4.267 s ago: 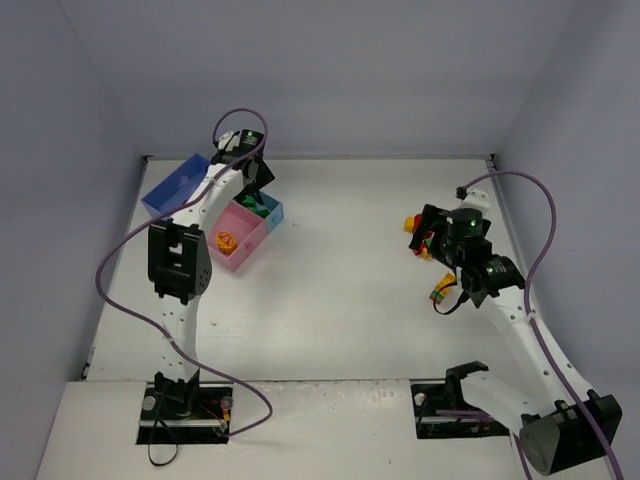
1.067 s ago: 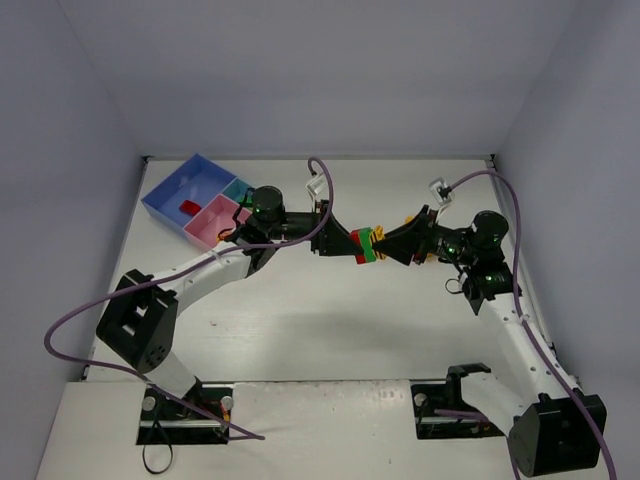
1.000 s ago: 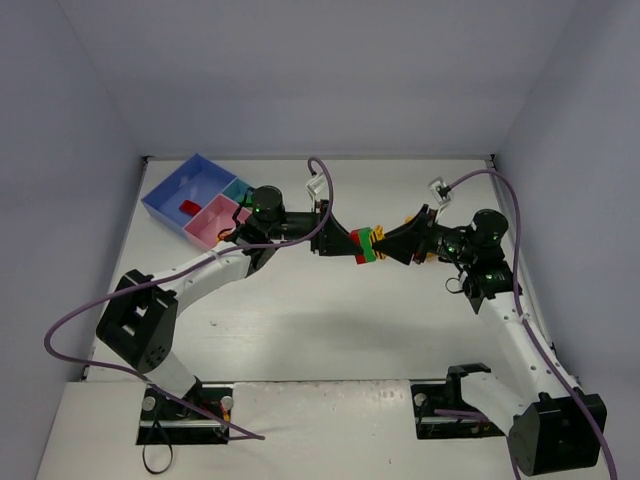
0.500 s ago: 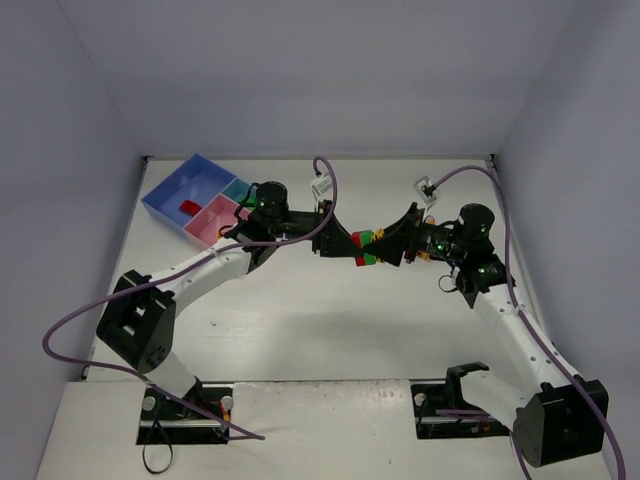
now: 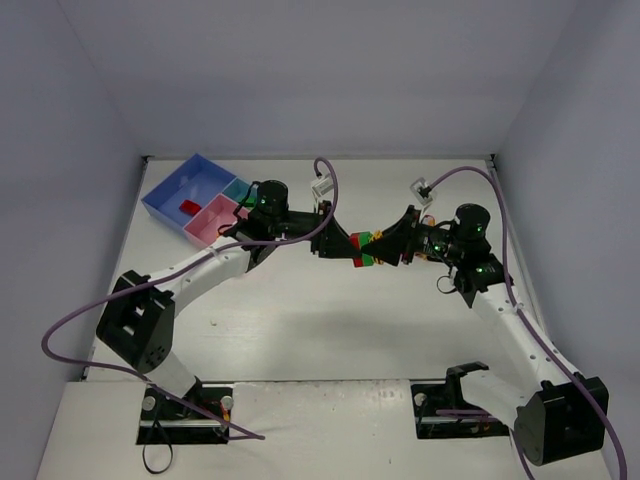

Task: Sort the legos into containers by color

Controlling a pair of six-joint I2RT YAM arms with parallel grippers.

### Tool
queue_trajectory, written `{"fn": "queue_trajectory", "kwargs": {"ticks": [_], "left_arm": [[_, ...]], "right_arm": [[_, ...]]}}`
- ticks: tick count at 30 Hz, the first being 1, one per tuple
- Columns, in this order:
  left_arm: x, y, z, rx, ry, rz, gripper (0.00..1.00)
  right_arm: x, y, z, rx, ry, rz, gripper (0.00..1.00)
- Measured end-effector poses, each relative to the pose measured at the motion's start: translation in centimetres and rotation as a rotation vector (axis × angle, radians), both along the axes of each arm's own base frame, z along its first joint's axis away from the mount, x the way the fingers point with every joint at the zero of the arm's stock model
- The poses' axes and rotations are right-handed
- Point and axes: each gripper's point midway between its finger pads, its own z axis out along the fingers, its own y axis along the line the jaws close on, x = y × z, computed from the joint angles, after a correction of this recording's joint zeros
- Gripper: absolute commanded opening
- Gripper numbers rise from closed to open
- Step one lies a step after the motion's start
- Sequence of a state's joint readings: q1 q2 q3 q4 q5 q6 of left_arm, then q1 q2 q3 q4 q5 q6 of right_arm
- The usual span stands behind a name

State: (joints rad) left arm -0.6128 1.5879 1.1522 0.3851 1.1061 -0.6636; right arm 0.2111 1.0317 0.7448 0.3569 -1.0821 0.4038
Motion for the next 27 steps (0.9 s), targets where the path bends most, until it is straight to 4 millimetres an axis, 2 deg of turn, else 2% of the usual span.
{"fn": "queue_trajectory", "kwargs": {"ticks": [8, 16, 27], "left_arm": [[0.5, 1.3, 0.1, 0.01, 0.008, 0.011, 0.0], [4.0, 5.3, 1.4, -0.001, -0.012, 0.137, 0.0], [4.0, 5.8, 1.1, 0.01, -0.007, 0.141, 0.0]], "right_arm": [[0.2, 0.0, 0.0, -0.002, -0.005, -0.01, 0.0], [0.6, -0.4, -0.2, -0.01, -0.003, -0.036, 0.0], [1.2, -0.8, -0.4, -0.021, 0.002, -0.081, 0.0]]}}
